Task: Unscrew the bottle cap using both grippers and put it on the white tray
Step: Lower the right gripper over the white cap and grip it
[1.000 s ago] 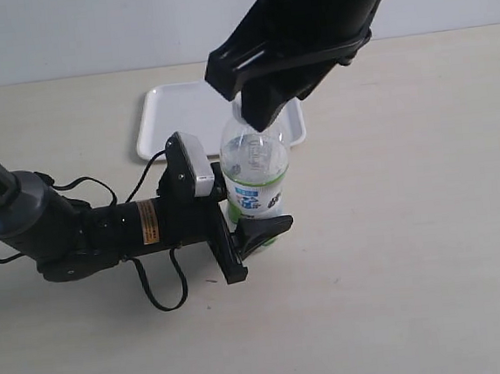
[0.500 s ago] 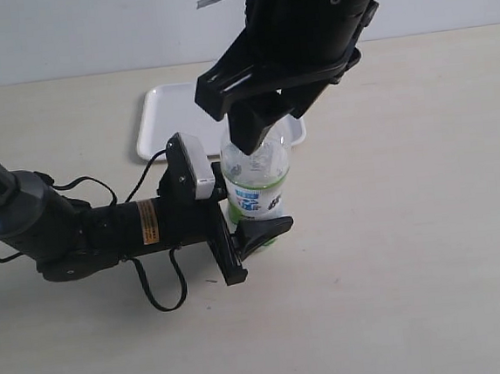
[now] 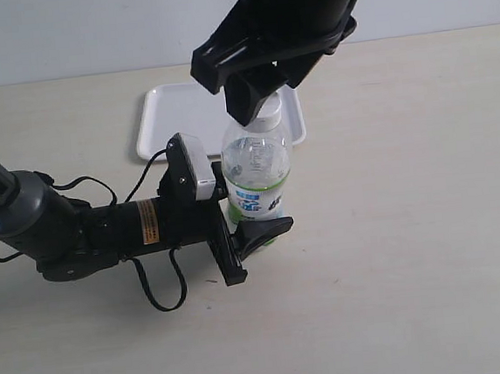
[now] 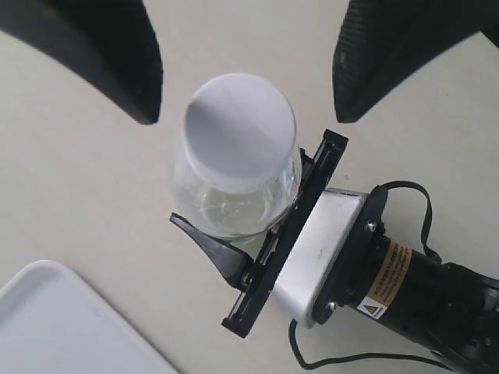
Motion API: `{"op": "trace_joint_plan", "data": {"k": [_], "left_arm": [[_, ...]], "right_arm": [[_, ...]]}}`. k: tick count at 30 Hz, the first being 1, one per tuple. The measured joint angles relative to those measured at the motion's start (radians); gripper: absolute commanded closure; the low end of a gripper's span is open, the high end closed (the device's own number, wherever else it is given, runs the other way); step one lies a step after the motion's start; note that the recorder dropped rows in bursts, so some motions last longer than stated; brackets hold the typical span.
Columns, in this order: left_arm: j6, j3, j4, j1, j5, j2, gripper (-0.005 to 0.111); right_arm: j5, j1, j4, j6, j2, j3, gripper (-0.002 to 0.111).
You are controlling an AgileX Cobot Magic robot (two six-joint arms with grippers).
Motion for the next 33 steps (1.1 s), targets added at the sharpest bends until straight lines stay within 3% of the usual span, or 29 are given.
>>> {"op": "trace_joint_plan", "data": {"k": [5, 11, 22, 33], "left_arm": [[0.000, 0.000, 0.000, 0.000, 0.000, 0.000, 0.106], [0.000, 0.000, 0.000, 0.000, 0.000, 0.000, 0.106], [0.000, 0.000, 0.000, 0.000, 0.000, 0.000, 0.106], [0.000, 0.000, 0.006, 0.000, 0.000, -0.002, 0.106]], "right_arm": [[-0.008, 0.000, 0.000, 0.000, 0.037, -0.002, 0.049], [-0.017, 0.000, 0.000, 0.000, 0.049, -0.002, 0.059], [-0.017, 0.000, -0.006, 0.000, 0.049, -0.002, 0.108], [-0.013, 0.000, -0.004, -0.167, 0.049, -0.002, 0.108]]}}
